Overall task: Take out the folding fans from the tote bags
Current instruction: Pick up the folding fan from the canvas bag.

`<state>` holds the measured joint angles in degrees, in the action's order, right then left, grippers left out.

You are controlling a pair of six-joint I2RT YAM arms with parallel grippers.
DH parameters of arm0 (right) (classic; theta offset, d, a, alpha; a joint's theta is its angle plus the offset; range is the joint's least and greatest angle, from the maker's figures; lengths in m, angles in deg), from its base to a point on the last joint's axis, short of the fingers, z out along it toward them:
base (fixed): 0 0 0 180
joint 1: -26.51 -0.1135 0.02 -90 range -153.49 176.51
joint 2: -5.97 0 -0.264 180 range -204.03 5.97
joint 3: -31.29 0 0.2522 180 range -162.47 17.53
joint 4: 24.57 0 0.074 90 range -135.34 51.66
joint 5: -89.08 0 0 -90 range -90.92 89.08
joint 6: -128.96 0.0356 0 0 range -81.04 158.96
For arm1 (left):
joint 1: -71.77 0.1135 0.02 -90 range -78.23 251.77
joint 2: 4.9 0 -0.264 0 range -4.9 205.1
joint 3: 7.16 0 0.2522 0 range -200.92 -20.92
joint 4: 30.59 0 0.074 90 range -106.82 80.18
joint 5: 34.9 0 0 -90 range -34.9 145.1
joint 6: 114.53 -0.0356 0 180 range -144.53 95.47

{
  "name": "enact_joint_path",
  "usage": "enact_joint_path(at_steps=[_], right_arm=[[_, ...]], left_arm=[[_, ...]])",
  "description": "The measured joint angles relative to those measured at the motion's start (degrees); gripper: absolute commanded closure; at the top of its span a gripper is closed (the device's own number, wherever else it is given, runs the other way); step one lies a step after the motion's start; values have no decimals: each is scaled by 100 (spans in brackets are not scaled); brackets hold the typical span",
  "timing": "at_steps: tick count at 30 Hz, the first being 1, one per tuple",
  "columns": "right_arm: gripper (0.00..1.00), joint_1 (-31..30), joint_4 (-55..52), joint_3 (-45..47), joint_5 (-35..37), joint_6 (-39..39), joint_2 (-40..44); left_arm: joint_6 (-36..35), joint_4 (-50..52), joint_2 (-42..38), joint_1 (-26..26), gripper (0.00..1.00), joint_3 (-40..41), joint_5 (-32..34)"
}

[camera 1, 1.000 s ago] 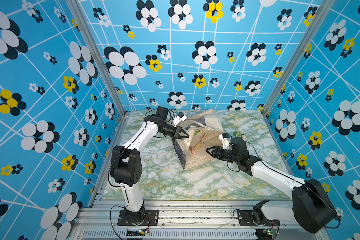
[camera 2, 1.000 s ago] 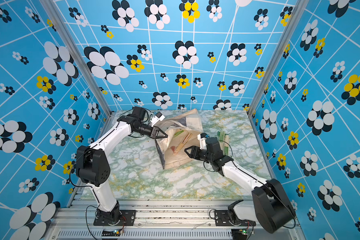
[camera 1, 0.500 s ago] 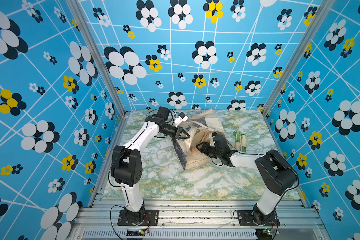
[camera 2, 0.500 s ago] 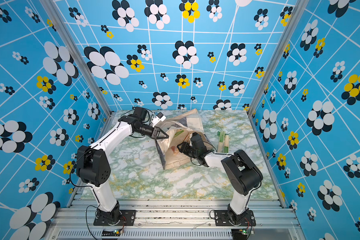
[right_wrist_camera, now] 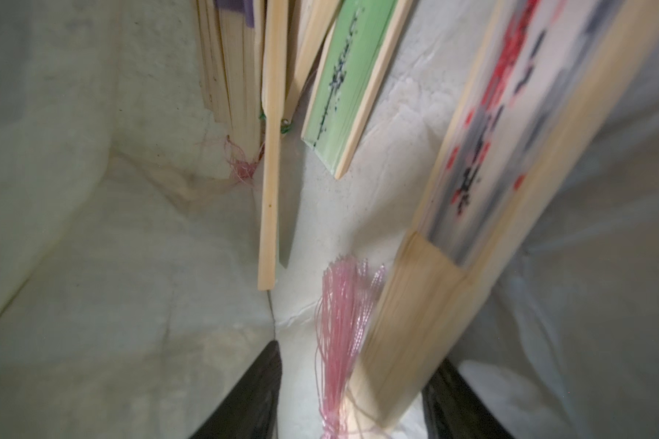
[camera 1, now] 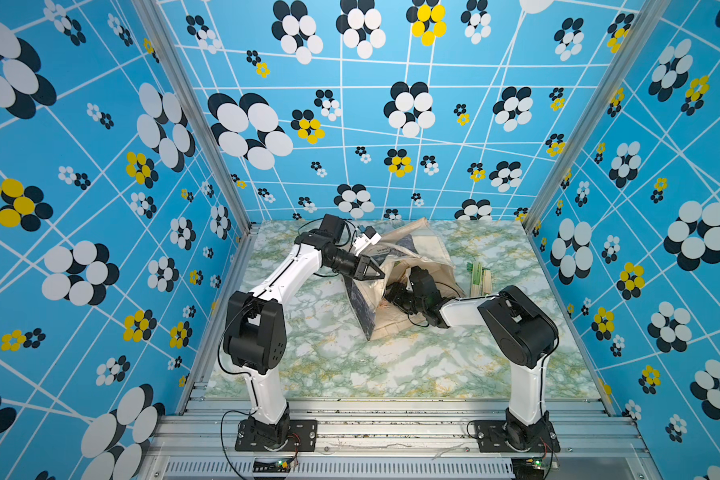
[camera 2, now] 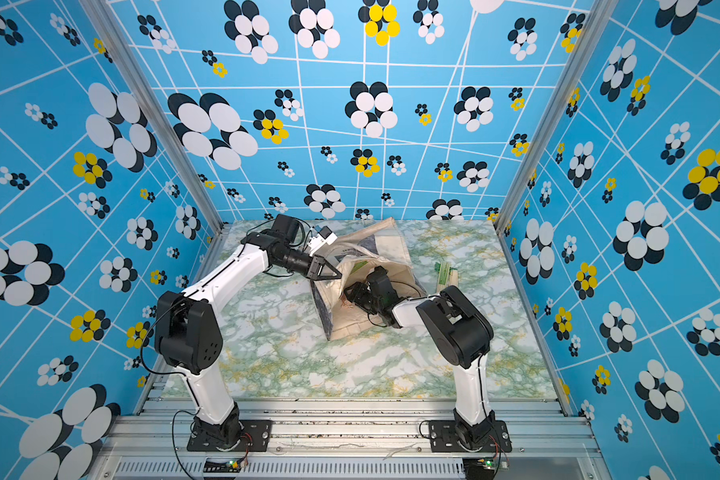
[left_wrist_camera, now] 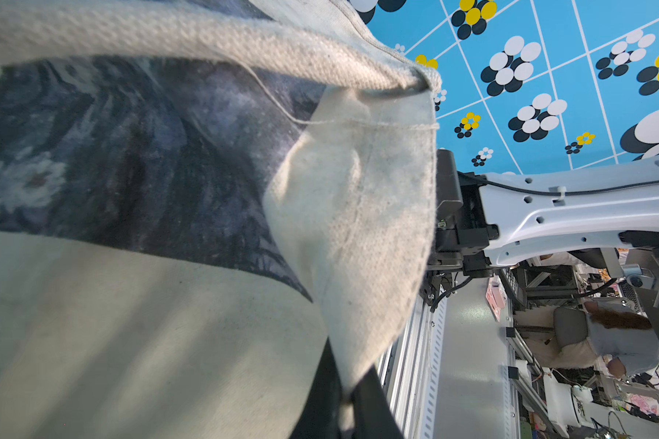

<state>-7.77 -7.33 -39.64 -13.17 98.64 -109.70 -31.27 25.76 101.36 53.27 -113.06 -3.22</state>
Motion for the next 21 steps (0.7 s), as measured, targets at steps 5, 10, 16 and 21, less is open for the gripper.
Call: enact_joint_path(at_steps=[5, 10, 16, 21], right_arm=[[51, -9, 557, -37, -2, 354, -284], [66, -9, 918, -103, -2, 614, -538], [87, -2, 988, -144, 4, 748, -632], [97, 24, 1023, -46, -13, 728, -592]], left_arm=[[17, -48, 0, -33, 100, 0, 0], [15, -61, 0, -33, 100, 0, 0], [17, -61, -22, -33, 100, 24, 0], [20, -68, -33, -33, 100, 26, -22]])
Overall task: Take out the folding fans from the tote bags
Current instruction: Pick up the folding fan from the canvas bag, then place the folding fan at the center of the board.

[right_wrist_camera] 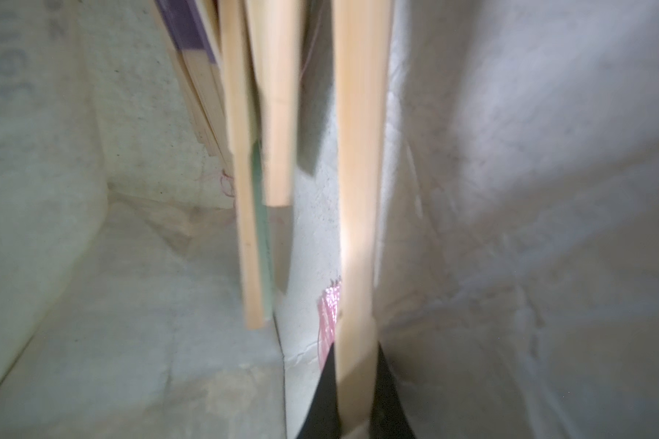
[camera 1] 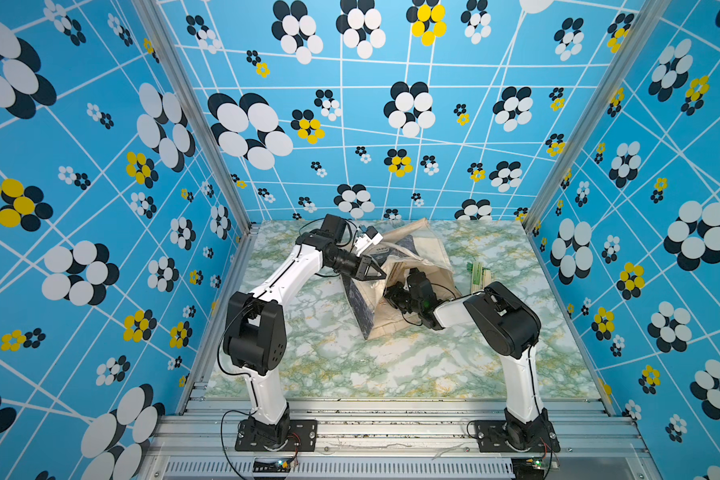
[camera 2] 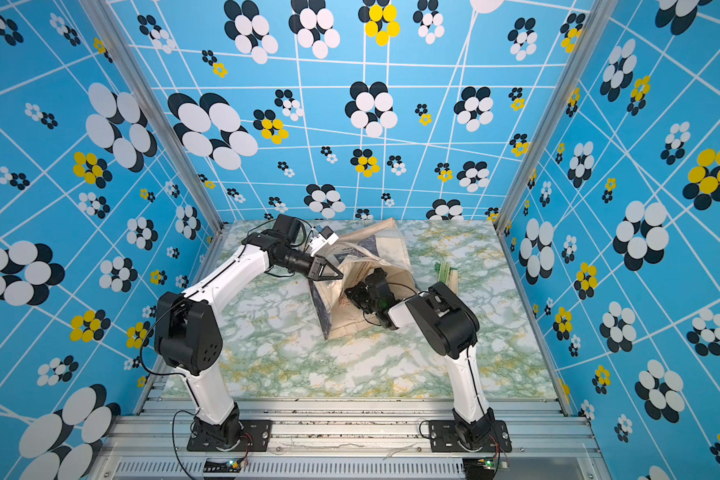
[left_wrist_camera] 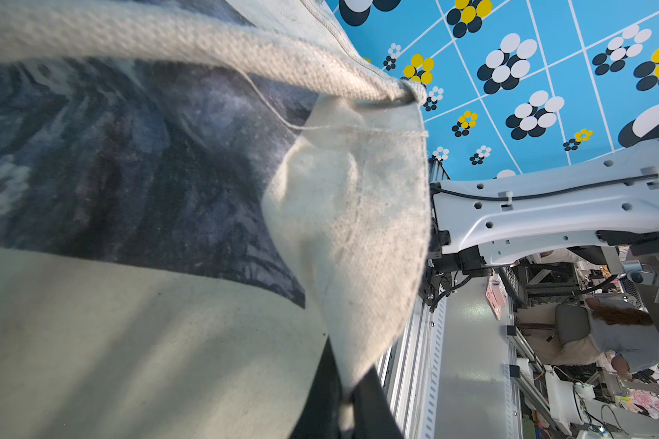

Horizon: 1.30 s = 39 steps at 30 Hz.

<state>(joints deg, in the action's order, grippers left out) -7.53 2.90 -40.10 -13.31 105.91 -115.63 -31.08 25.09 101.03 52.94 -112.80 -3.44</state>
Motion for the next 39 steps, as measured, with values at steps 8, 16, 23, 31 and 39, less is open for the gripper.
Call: enact_joint_path(at_steps=[8, 16, 23, 31, 39], right_arm=[[100, 11, -199, 763, -186, -501, 785], [99, 9, -671, 1742, -702, -1362, 2406], [100, -24, -1768, 2444, -1189, -2358, 4153], [100, -57, -3397, 2804, -999, -3104, 6918], [100, 260, -5021, 2479, 695, -3528, 8564]], left_arm=[[138, -81, 0, 0, 100, 0, 122], [404, -433, 0, 22, 100, 0, 50], [627, -728, 2, 101, 100, 0, -50], [774, -920, 2, 201, 100, 0, -179], [809, -920, 2, 232, 100, 0, -238]])
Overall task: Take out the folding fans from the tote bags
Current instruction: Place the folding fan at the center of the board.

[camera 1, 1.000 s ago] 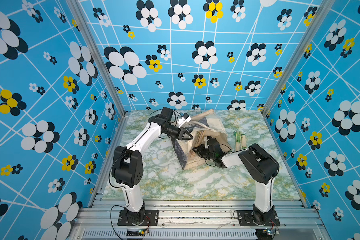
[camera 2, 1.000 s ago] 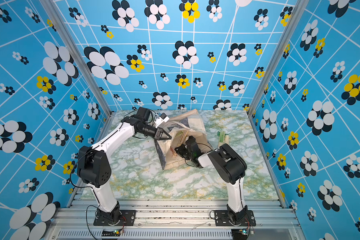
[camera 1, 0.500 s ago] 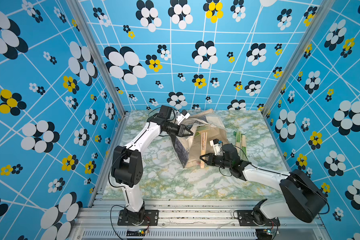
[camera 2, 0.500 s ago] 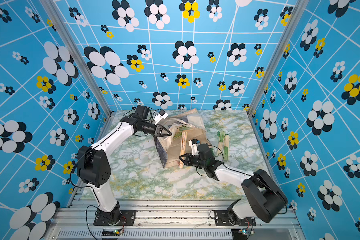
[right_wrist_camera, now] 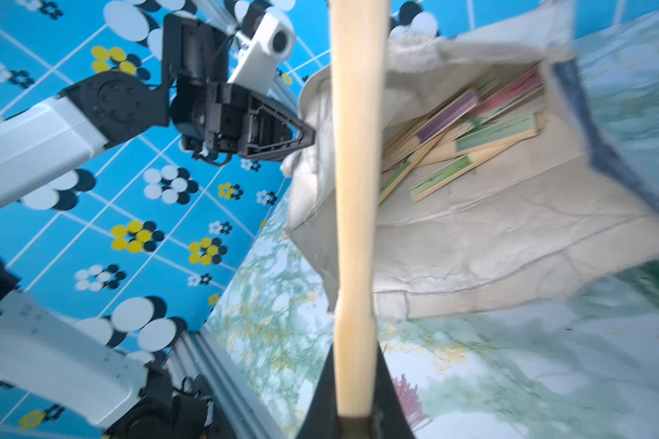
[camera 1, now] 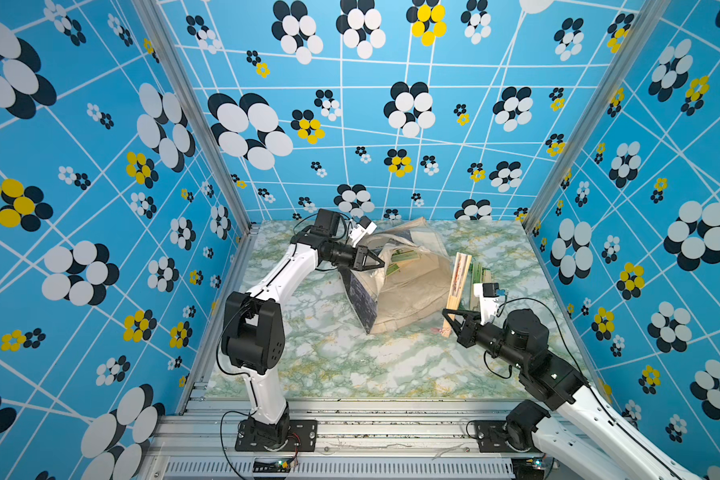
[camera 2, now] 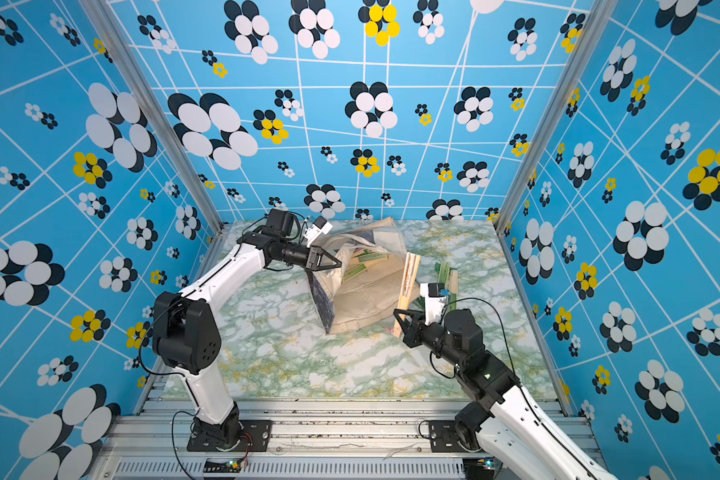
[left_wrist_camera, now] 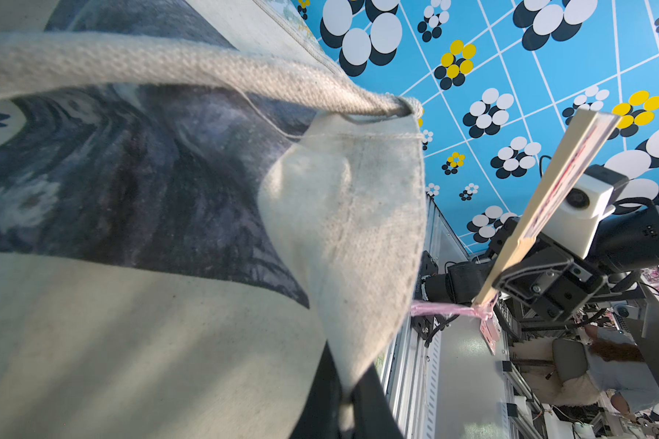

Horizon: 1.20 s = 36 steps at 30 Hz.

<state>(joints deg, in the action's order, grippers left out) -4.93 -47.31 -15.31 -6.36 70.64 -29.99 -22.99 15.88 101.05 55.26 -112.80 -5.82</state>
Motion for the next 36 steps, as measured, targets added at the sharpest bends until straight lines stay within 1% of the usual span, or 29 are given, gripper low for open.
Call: enact_joint_path(at_steps=[3, 5, 8, 10, 15, 19, 25, 29, 32, 36], right_arm=[[100, 494, -553, -341, 619, -42, -87], [100, 879, -861, -575, 883, -107, -267], [100, 1467, -1298, -1073, 1150, -310, -837], [100, 1707, -1469, -1423, 1300, -505, -1342], [100, 1941, -1567, -2055, 1794, -1012, -2699], [100, 2061, -1370, -2105, 2087, -1287, -3504], [100, 2549, -894, -2151, 2164, -1456, -4474], [99, 2778, -809, -2328, 2166, -1635, -5062], [90, 2785, -793, -2498, 2162, -1759, -5488], [70, 2785, -837, -2653, 2144, -1849, -5923]], left_arm=[[0, -2, 0, 2, 100, 20, -4], [0, 0, 0, 0, 100, 57, -20], [0, 0, 0, 0, 100, 74, -31], [2, -4, 0, 2, 100, 74, -61], [157, -221, 0, 2, 100, 87, -197], [243, -326, 0, 2, 100, 166, -238], [254, -378, -57, 2, 100, 361, -256], [251, -382, -149, 2, 100, 452, -251], [254, -407, -221, 2, 100, 476, -251], [256, -407, -282, 0, 100, 479, -251]])
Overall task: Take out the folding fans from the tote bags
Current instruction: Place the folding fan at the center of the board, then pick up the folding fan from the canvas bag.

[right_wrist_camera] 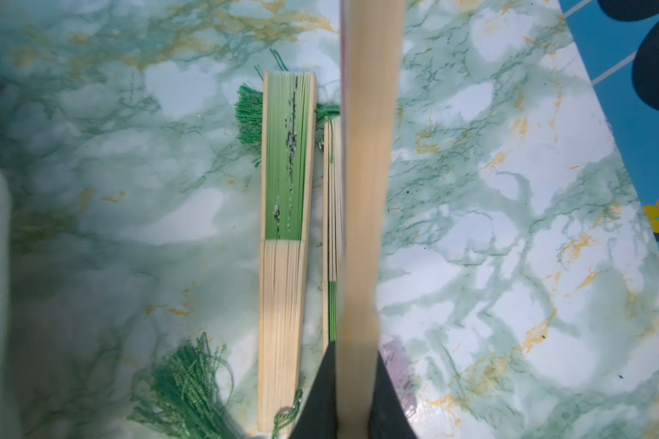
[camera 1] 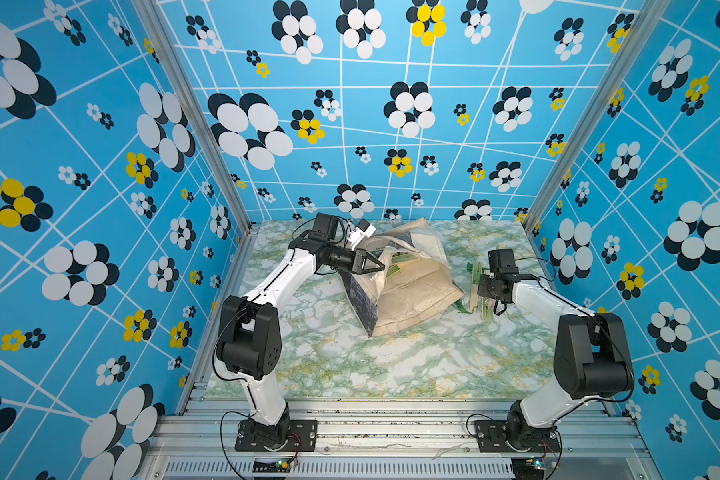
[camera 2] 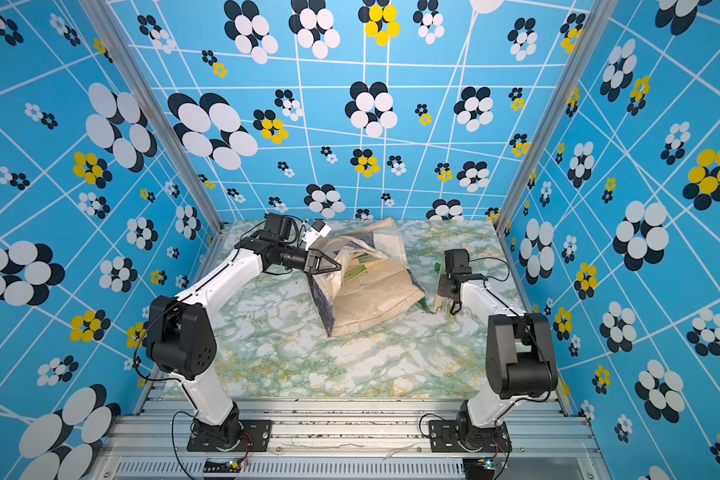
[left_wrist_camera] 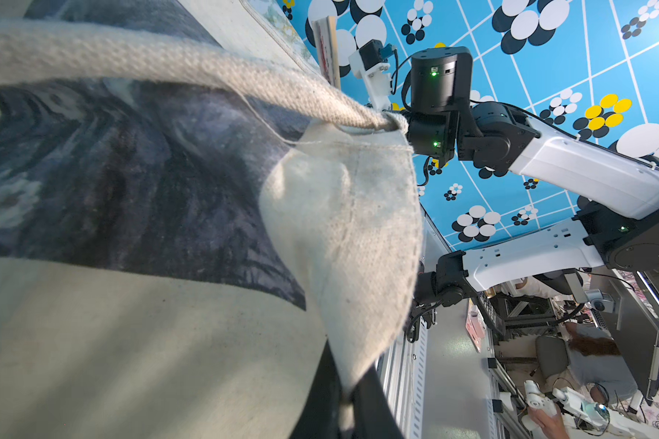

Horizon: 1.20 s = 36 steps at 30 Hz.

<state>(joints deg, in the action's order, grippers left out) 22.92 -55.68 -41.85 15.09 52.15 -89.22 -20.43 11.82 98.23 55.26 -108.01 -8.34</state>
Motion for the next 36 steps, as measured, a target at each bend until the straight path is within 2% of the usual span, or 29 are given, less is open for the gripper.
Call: enact_joint_path(at_steps=[4, 8, 10, 16, 19, 22, 24, 29, 33, 36], right_arm=[[58, 0, -66, -140, -26, -44, -227], [55, 0, -131, -105, -236, -76, -83], [54, 0, -52, 103, -529, -79, 275], [54, 0, 894, 1366, -2059, 177, 2245], [53, -2, 1829, 2022, -3042, 651, 2905], [53, -63, 2728, 2559, -3862, 1250, 3222], [52, -258, 3178, 2721, -4170, 1567, 3285], [52, -1484, 3912, 2741, -4332, 1867, 3215], [52, -2371, 4690, 2717, -4050, 2020, 2461], [53, -2693, 5346, 2688, -3801, 2275, 1547]], left_arm=[[0, 0, -11, 0, 100, 9, 0], [-2, 2, -35, 0, 100, 59, 0], [-7, 0, -37, 0, 100, 59, 17], [-37, 9, -92, 0, 100, 85, 72], [-68, 11, -94, 0, 100, 85, 85], [-70, 11, -94, 0, 100, 85, 85], [-70, 11, -94, 0, 100, 85, 85], [-66, 4, -94, 0, 100, 85, 87], [-66, 2, -94, 0, 100, 85, 90], [-70, 4, -94, 0, 100, 85, 90]])
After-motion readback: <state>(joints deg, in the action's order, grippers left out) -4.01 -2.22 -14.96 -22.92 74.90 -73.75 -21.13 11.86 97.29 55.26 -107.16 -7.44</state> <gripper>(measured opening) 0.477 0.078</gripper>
